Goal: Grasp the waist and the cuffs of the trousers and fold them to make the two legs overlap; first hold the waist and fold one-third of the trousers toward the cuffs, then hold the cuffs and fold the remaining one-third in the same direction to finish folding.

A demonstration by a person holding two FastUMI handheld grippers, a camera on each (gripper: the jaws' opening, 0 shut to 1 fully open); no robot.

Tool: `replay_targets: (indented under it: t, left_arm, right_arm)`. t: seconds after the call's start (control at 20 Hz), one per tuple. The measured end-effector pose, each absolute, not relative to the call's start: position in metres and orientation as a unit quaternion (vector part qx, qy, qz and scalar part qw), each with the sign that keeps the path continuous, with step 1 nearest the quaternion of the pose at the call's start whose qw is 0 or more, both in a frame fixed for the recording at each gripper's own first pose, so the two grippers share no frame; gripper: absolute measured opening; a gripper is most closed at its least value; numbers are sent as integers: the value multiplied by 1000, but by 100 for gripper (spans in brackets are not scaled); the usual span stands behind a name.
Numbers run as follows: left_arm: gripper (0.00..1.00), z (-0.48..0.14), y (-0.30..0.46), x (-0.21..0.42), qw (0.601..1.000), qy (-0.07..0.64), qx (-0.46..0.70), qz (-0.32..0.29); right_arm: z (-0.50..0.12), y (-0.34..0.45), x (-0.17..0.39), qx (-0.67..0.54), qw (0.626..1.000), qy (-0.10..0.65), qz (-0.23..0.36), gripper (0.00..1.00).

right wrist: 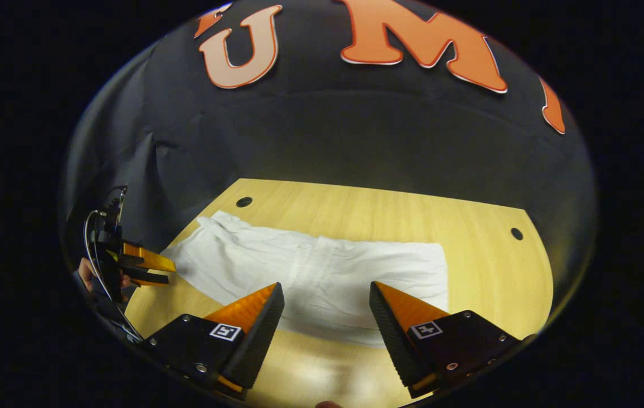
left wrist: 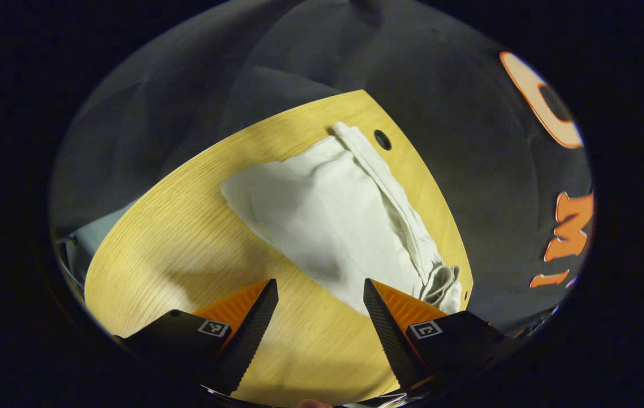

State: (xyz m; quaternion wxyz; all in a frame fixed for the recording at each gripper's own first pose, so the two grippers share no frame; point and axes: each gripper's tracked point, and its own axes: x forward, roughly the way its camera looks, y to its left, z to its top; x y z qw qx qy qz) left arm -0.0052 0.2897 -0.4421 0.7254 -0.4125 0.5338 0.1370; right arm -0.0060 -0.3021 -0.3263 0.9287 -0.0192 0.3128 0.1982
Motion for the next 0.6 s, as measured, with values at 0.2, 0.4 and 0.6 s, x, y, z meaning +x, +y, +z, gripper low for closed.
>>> replay_targets:
  t: [0.2,0.4,0.6]
  left_arm:
    - [99,-453,309,11,721,490,-463,162]
    - [95,-455,317,36,727,452,-491,160]
    - [89,-462,312,62,744,426,-496,138]
  right_arm:
    - [-310,-345,-6,3,941,297,163,92]
    - [-305,-367,-6,10,946,291,139,92]
    - [-306,-373,-8,9,947,293,132,93]
